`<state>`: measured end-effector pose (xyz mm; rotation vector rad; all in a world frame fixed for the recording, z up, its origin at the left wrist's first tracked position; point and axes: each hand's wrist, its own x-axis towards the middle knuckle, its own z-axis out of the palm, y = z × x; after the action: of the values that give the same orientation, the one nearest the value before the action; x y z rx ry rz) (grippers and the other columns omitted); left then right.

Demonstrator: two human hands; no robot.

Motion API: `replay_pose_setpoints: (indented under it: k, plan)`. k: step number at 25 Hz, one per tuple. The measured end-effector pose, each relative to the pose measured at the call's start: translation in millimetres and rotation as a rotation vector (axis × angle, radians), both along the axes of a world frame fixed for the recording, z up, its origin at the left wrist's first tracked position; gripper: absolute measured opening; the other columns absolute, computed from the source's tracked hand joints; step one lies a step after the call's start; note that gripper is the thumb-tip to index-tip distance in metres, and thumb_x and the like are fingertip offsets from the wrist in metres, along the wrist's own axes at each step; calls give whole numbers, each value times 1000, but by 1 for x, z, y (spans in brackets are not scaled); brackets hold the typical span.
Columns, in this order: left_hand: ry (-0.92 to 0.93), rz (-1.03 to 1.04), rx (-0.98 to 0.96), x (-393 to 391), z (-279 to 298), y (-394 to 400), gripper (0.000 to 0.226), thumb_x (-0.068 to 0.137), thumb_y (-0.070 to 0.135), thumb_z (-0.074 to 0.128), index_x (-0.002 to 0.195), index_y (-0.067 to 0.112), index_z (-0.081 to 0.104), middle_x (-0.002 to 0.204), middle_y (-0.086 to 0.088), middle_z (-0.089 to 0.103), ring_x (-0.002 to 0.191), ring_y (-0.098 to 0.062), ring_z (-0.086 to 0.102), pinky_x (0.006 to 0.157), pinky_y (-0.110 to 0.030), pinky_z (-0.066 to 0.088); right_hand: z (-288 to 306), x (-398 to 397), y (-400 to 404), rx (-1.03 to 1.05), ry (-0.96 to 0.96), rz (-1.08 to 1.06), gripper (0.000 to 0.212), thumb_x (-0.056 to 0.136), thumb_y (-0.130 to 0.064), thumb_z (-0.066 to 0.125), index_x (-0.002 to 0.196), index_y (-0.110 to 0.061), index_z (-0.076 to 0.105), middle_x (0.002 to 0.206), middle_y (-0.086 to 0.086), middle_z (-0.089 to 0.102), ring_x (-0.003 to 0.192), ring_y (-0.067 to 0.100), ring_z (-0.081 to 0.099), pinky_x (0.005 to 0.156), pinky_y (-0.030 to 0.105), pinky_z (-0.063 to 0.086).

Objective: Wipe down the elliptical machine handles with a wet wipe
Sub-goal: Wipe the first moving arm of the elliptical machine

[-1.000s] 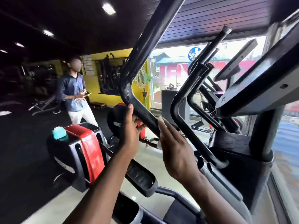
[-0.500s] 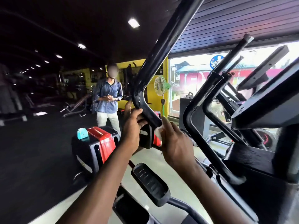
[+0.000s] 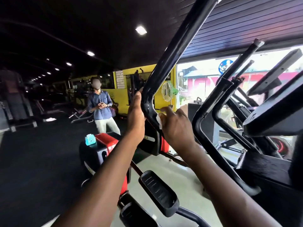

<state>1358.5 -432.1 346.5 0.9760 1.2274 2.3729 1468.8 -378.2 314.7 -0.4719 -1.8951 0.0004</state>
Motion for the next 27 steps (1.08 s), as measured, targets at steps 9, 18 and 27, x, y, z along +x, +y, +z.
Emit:
replay_pose_setpoints:
  k: [9,18,27]
  plan:
    - [-69,-100,0,-1,6,1,85,69,64,66,136,12,55,144,-17,50,133,-36,48,113,-53,35,-4,-16,0,182,50,243,17,79,-22,61,93,-13,63,94,5,59,84,28,56,69,36,50]
    - [23,-3,-175,2,17,-11,65,88,70,41,108,15,69,106,-13,73,94,-25,66,89,-39,51,4,-22,1,206,-33,344,18,70,-10,66,87,-16,69,90,3,59,79,20,58,64,32,52]
    - [310,232,-260,6,50,2,61,98,61,28,99,16,68,94,-2,63,81,-16,58,64,-26,38,23,-20,8,-326,133,395,4,90,-24,65,89,-28,62,74,-20,63,69,-1,61,70,26,51]
